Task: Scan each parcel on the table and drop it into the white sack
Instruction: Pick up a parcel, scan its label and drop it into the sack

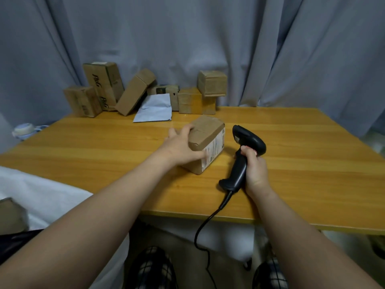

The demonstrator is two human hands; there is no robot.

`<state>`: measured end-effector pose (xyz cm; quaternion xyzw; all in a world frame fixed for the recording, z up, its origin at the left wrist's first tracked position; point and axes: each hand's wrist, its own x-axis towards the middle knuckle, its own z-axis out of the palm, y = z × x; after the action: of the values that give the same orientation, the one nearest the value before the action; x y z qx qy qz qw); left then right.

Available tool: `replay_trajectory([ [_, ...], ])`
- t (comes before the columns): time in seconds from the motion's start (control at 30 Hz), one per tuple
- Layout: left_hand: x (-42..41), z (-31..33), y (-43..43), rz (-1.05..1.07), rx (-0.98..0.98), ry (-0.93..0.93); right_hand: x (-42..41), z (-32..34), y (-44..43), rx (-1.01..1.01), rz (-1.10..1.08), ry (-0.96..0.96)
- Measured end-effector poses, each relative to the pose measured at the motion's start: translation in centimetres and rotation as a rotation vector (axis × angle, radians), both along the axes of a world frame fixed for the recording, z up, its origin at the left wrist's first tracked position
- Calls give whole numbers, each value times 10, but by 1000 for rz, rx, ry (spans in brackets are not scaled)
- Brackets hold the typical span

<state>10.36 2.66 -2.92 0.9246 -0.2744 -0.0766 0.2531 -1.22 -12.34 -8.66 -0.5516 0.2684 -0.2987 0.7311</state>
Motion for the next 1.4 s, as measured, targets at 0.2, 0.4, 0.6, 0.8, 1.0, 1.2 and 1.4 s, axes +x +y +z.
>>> replay_trajectory([
  [0.2,4,2,23,94,-478,4,-7,-5,2,7,41,-15],
  [0.4,9,39,23,-48,-494,-100,-7,-5,8,-1,33,9],
  [0.6,4,21,10,-192,-176,-78,-16,-9,13,12,67,-5],
  [0.8,-16,-29,20,-25,-654,207,-24,-10,16,30,121,-9],
  [1.0,-17,-37,13,-36,-648,294,-22,2,18,54,119,26],
  [1.2,-9,-26,25,57,-696,246,-35,12,22,-503,39,-52],
  [1.4,-7,-40,41,157,-785,355,-42,8,49,-834,67,-33],
])
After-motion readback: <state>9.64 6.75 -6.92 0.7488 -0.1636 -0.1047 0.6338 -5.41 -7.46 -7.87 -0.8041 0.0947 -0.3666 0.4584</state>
